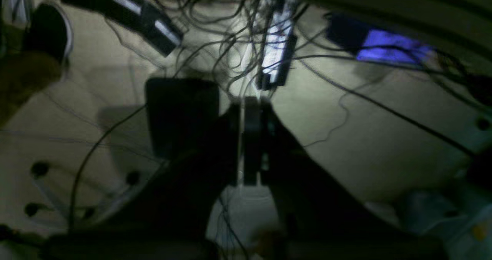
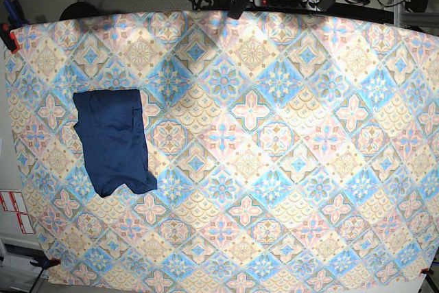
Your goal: Fold the T-shirt properly
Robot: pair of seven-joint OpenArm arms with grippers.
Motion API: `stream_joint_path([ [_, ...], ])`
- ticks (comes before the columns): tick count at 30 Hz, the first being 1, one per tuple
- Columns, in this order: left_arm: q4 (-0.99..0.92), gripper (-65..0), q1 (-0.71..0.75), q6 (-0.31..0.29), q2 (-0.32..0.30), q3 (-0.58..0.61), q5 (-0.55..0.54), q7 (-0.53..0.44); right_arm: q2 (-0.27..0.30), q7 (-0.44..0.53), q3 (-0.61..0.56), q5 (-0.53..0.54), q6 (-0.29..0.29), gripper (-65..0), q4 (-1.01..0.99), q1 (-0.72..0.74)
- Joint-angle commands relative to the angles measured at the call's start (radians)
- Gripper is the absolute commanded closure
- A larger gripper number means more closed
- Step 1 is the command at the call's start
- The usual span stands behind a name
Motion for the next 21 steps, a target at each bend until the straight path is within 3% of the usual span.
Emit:
stream_joint_path([
  [1, -0.036, 0.0, -0.002, -0.002, -0.008, 0.019, 0.013, -0.033, 0.017, 0.003, -0.004, -0.006, 0.003, 0.0, -0.052, 0.004],
  [5, -0.232, 0.0, -0.088, 0.0, -0.048, 0.133, 0.088, -0.148, 0.018, 0.103, -0.037, -0.007, 0.003, 0.0, -0.265, 0.099],
  [13, -0.647, 0.0, -0.291, 0.003, -0.051, 0.258, 0.179, -0.346, 0.021, 0.37, -0.176, -0.009, 0.003, 0.0, -0.512, 0.216],
  [21, -0.94, 0.0, -0.439, 0.006, -0.04, 0.373, 0.213, -0.527, 0.02, 0.667, -0.347, -0.009, 0.003, 0.0, -0.738, 0.305],
])
